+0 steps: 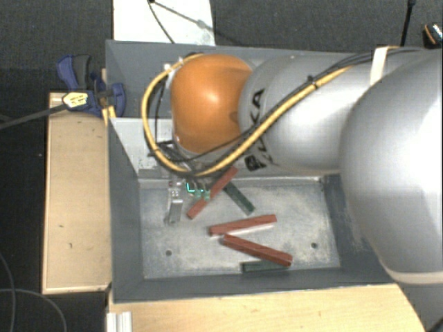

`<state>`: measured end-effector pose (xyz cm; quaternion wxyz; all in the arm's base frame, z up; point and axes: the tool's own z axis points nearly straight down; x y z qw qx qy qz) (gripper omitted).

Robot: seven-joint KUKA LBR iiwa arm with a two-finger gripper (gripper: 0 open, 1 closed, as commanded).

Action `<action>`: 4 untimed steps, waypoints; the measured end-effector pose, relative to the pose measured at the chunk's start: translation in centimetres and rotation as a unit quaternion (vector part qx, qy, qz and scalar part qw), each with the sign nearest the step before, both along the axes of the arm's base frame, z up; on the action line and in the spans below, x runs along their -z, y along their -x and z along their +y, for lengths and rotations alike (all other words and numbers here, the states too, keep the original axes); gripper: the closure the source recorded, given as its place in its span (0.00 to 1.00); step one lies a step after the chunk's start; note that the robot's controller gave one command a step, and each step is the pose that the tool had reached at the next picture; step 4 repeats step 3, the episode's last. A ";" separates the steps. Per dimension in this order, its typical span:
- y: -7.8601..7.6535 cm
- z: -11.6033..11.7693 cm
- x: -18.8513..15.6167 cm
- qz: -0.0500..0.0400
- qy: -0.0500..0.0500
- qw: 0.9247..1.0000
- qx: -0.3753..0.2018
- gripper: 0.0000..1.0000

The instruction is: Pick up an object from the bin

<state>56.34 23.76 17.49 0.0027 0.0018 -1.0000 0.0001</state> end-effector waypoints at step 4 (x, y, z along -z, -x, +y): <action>1.1 -8.4 -6.3 -0.008 -0.002 1.000 0.022 1.00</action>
Offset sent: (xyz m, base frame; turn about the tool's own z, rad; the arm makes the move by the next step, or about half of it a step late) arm -0.0027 -0.0884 -0.1031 0.0388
